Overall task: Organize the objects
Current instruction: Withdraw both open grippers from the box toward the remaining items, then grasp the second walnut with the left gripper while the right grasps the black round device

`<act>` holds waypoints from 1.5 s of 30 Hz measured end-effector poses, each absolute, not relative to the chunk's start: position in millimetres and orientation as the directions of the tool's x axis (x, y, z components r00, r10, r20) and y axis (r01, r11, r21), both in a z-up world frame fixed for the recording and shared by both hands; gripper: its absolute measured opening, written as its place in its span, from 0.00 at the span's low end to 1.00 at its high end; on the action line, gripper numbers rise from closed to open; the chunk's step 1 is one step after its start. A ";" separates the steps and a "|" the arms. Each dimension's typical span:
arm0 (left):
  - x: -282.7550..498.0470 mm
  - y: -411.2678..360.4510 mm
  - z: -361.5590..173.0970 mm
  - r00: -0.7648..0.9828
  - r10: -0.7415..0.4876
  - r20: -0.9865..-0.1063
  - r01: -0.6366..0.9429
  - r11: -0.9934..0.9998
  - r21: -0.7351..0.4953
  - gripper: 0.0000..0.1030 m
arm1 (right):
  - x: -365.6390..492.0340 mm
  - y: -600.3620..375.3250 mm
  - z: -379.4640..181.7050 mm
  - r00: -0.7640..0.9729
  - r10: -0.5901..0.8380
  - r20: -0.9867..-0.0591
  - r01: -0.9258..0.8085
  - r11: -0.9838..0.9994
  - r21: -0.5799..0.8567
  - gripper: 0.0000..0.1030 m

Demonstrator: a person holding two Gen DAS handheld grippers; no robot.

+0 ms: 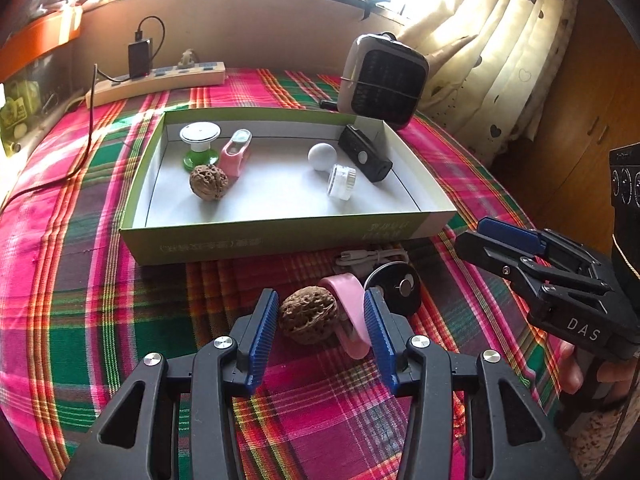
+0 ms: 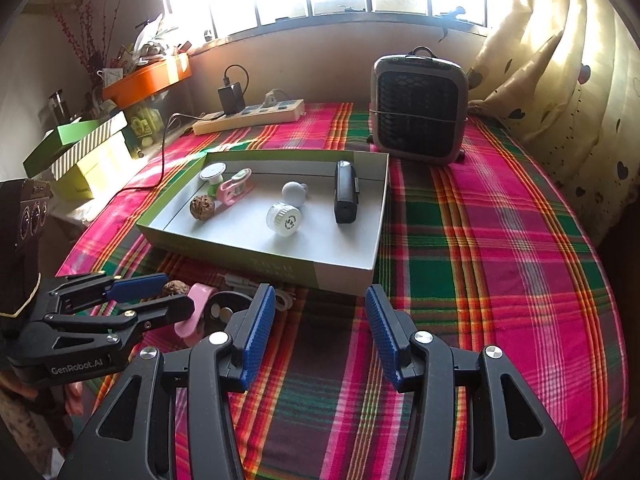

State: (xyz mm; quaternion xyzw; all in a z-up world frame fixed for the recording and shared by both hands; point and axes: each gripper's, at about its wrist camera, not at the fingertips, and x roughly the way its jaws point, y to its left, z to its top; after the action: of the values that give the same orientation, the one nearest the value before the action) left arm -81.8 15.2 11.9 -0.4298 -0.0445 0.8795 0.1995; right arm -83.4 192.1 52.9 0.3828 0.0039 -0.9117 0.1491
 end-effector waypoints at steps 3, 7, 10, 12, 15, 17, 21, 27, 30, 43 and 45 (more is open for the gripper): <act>-83.5 13.2 11.4 -0.551 0.392 -0.736 -0.300 -0.917 -0.263 0.42 | -83.8 193.4 52.0 -0.659 -0.272 -0.701 0.277 -0.955 0.109 0.47; -82.8 6.9 10.2 -0.553 0.398 -0.732 -0.288 -0.916 -0.281 0.42 | -84.4 194.3 51.6 -0.655 -0.279 -0.702 0.282 -0.952 0.115 0.47; -83.1 2.0 9.2 -0.559 0.390 -0.732 -0.269 -0.920 -0.284 0.42 | -84.5 191.8 49.7 -0.647 -0.286 -0.707 0.292 -0.949 0.116 0.47; -83.9 -0.4 8.8 -0.565 0.374 -0.735 -0.253 -0.927 -0.277 0.42 | -84.8 189.8 48.1 -0.642 -0.290 -0.710 0.298 -0.947 0.118 0.47; -85.3 -1.8 8.1 -0.566 0.373 -0.735 -0.251 -0.928 -0.277 0.42 | -84.7 185.6 45.8 -0.633 -0.300 -0.714 0.307 -0.944 0.124 0.47; -86.9 -1.9 8.3 -0.567 0.368 -0.737 -0.250 -0.929 -0.272 0.42 | -83.6 182.2 43.9 -0.625 -0.306 -0.718 0.316 -0.940 0.126 0.48; -87.6 -2.8 8.2 -0.567 0.368 -0.737 -0.245 -0.930 -0.275 0.42 | -80.9 172.8 40.3 -0.606 -0.322 -0.727 0.342 -0.931 0.127 0.48; -87.9 -8.2 7.3 -0.576 0.337 -0.745 -0.221 -0.941 -0.255 0.41 | -78.6 162.8 36.3 -0.587 -0.334 -0.737 0.365 -0.922 0.127 0.48; -87.8 -11.7 5.3 -0.573 0.337 -0.748 -0.218 -0.941 -0.257 0.41 | -77.2 158.0 35.1 -0.579 -0.343 -0.740 0.381 -0.916 0.126 0.48; -94.2 -15.6 2.4 -0.568 0.332 -0.753 -0.211 -0.943 -0.257 0.41 | -85.7 141.9 24.0 -0.547 -0.345 -0.763 0.391 -0.911 0.131 0.48; -96.1 -15.3 2.4 -0.568 0.330 -0.754 -0.213 -0.944 -0.253 0.41 | -87.4 140.2 22.7 -0.544 -0.342 -0.766 0.391 -0.911 0.129 0.51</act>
State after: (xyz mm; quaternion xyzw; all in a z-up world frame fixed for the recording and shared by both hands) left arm -96.1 -15.3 2.4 -0.4387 -0.0669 0.8828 0.1539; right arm -87.4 140.2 22.7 0.4292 0.0284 -0.8783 0.2087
